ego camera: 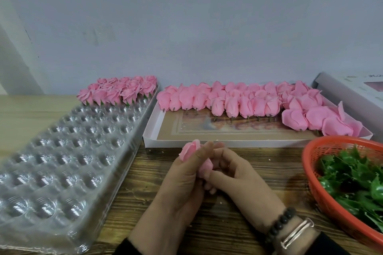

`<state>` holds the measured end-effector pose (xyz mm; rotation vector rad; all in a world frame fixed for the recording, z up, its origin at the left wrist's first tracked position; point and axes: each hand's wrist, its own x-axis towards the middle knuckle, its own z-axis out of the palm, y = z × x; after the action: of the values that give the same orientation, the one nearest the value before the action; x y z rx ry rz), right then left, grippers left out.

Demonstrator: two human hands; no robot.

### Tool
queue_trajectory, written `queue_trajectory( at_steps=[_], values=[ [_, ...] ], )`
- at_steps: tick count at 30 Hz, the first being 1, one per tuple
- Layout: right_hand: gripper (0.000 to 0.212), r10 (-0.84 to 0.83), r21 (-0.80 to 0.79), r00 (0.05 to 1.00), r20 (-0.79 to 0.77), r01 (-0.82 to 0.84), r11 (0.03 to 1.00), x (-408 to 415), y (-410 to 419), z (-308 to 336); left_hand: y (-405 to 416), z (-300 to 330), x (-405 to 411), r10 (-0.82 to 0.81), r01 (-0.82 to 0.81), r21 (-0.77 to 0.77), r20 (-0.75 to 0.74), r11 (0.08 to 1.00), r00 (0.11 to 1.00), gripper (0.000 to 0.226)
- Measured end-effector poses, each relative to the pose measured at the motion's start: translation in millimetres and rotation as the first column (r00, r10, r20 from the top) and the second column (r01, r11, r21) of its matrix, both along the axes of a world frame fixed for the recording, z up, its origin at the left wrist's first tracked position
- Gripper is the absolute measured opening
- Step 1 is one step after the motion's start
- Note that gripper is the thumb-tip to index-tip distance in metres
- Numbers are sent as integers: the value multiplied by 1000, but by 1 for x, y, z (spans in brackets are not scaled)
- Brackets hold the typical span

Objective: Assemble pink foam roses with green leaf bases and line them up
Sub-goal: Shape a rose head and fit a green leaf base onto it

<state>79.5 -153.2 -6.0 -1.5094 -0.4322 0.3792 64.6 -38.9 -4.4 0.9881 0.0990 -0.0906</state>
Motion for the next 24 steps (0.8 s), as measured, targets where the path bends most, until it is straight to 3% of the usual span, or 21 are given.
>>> queue_trajectory(
  at_steps=[2, 4, 8, 10, 12, 14, 16, 18, 20, 22, 24],
  values=[
    [20, -33, -31, 997, 73, 35, 999, -1, 0, -1, -1, -1, 0, 14, -14, -20, 12, 1000, 1000, 29],
    [8, -51, -67, 993, 109, 59, 996, -2, -1, 2, 0, -2, 0, -1, 1, -17, 19, 1000, 1000, 30],
    [15, 25, -21, 1000, 7, -24, 999, -1, -4, 5, 0, 1, -2, -11, 8, 82, 36, 997, 999, 39],
    [14, 30, -31, 998, 49, -28, 999, -2, -3, 6, 1, 2, -2, 41, -47, 108, 59, 993, 997, 33],
    [6, -68, -40, 987, 147, 74, 996, -1, -2, 4, 4, 2, -2, 127, -150, 174, 134, 973, 983, 35],
    [5, -212, 14, 953, 217, 214, 977, 1, -5, 4, 8, 1, -2, 175, -279, 397, 278, 874, 945, 25],
    [17, -254, 21, 927, 276, 259, 966, 3, -10, 8, 10, 1, -3, 145, -356, 592, 374, 723, 916, 18],
    [32, -162, -58, 914, 371, 197, 979, 3, -13, 12, 9, 1, -4, 80, -344, 677, 389, 651, 918, 25],
    [41, -41, -128, 899, 435, 107, 986, 0, -13, 15, 7, 1, -4, 32, -278, 713, 338, 644, 941, 49],
    [42, 27, -169, 898, 439, 53, 984, -1, -14, 16, 6, -1, -4, -13, -234, 749, 308, 620, 951, 77],
    [38, 40, -196, 906, 422, 48, 979, 0, -14, 17, 7, -2, -4, -42, -232, 792, 309, 564, 950, 90]
  ],
)
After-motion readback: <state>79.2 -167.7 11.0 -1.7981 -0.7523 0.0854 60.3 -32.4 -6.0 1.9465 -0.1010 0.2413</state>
